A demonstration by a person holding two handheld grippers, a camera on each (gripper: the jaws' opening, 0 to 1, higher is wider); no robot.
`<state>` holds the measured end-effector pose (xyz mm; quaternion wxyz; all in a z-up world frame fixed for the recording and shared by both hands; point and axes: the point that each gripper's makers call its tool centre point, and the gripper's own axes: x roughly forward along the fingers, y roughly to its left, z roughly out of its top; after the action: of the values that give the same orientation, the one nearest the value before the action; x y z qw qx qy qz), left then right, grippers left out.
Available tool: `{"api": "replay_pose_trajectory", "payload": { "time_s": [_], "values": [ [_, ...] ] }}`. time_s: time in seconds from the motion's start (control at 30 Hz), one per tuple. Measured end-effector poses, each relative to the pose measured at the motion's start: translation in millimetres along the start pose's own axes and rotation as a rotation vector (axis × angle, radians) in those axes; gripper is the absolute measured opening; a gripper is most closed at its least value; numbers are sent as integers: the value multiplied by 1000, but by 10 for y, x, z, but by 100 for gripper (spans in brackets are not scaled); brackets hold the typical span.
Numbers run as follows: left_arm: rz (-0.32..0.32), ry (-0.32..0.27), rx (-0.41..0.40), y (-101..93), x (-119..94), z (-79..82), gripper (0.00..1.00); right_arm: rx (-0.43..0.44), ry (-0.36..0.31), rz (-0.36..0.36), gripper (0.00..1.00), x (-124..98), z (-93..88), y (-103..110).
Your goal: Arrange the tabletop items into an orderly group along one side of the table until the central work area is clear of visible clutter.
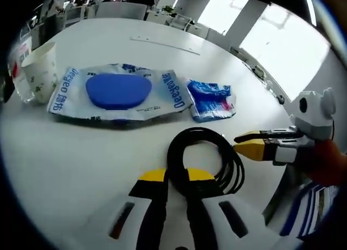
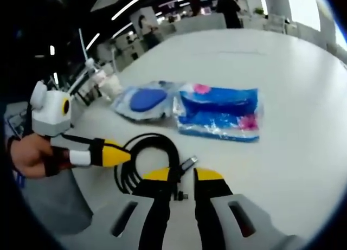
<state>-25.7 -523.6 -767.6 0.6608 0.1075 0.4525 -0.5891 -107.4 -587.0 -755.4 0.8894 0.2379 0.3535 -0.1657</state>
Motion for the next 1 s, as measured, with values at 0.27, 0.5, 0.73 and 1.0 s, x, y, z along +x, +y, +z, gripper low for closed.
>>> {"api": "replay_pose_trajectory", "payload": {
  "time_s": [0.27, 0.5, 0.73, 1.0],
  "values": [
    [0, -2, -5, -7, 1, -6, 8, 10, 12, 11, 14, 24, -87, 88],
    [-1, -2, -14, -10, 12, -3, 7, 18, 17, -3, 10, 55, -68, 94],
    [0, -5, -25, -8, 38, 43, 7, 31, 16, -4, 9, 75, -22, 54],
    [6, -18, -32, 14, 67, 143, 6, 26, 13, -10, 8, 92, 27, 44]
  ]
}}
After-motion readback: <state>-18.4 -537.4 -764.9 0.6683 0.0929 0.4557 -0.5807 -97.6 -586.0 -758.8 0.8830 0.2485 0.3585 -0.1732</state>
